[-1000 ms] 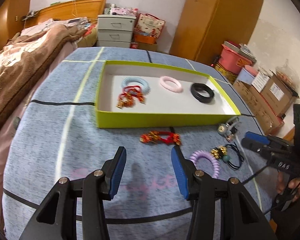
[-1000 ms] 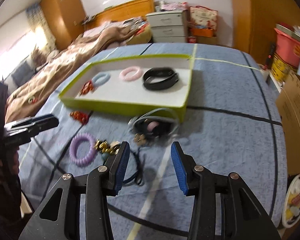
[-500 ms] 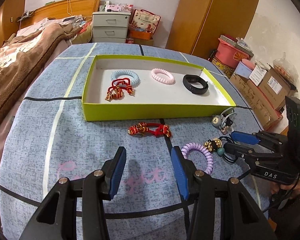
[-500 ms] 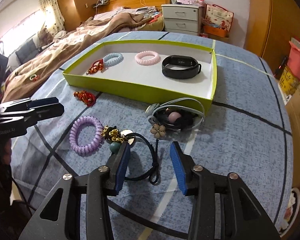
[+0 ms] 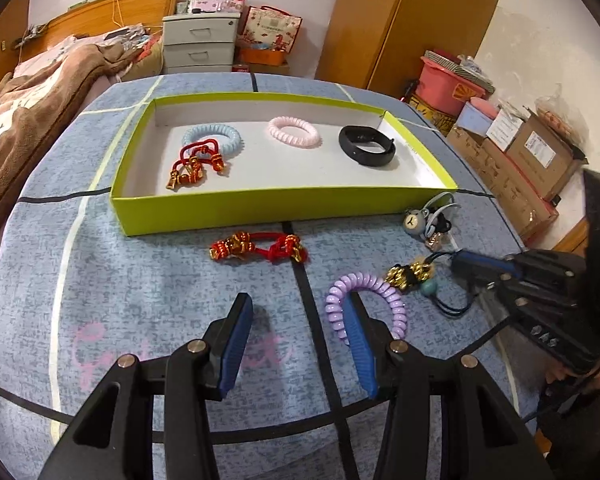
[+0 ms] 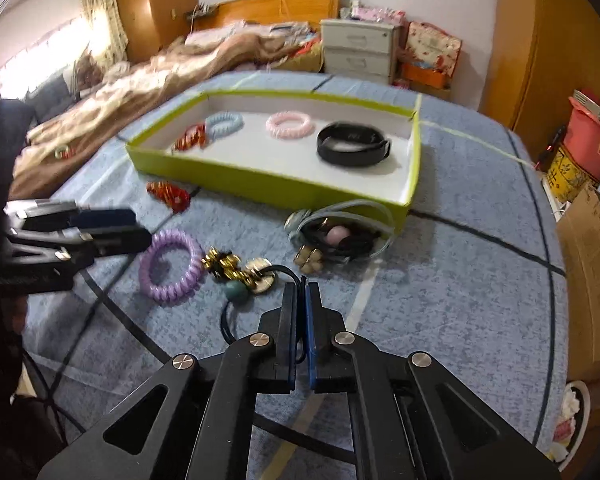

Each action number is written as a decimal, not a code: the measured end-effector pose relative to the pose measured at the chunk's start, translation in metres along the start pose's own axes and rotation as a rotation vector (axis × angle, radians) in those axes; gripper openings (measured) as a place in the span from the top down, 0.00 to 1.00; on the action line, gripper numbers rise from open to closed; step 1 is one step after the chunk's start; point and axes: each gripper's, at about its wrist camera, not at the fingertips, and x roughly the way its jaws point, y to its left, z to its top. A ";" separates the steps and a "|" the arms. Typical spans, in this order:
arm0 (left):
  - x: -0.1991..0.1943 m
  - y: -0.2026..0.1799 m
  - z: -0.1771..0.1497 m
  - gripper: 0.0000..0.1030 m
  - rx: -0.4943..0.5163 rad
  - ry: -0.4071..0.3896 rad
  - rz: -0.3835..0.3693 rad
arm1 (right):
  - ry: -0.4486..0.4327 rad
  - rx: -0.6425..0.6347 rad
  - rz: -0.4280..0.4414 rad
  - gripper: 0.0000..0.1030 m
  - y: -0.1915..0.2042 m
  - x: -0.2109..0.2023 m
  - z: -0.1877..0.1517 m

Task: Organize jewelry
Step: 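Grasp purple coil with left gripper while right grasps black cord with bead, then carry purple coil toward green box with left while right carries black cord, then lower purple coil into green box with left while right releases black cord there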

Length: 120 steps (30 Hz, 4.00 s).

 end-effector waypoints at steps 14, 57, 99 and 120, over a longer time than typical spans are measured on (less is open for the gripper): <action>0.013 -0.025 0.002 0.53 0.128 0.023 0.100 | -0.097 0.112 0.014 0.97 -0.019 -0.025 -0.003; -0.027 -0.009 0.036 0.89 0.071 -0.114 0.009 | -0.173 0.142 0.031 0.97 -0.009 -0.041 0.016; 0.055 0.021 0.095 0.89 -0.001 0.003 -0.005 | -0.022 0.174 0.023 0.97 -0.039 0.050 0.076; 0.048 0.021 0.090 0.68 -0.004 -0.005 0.005 | -0.018 0.147 -0.026 0.79 -0.035 0.050 0.076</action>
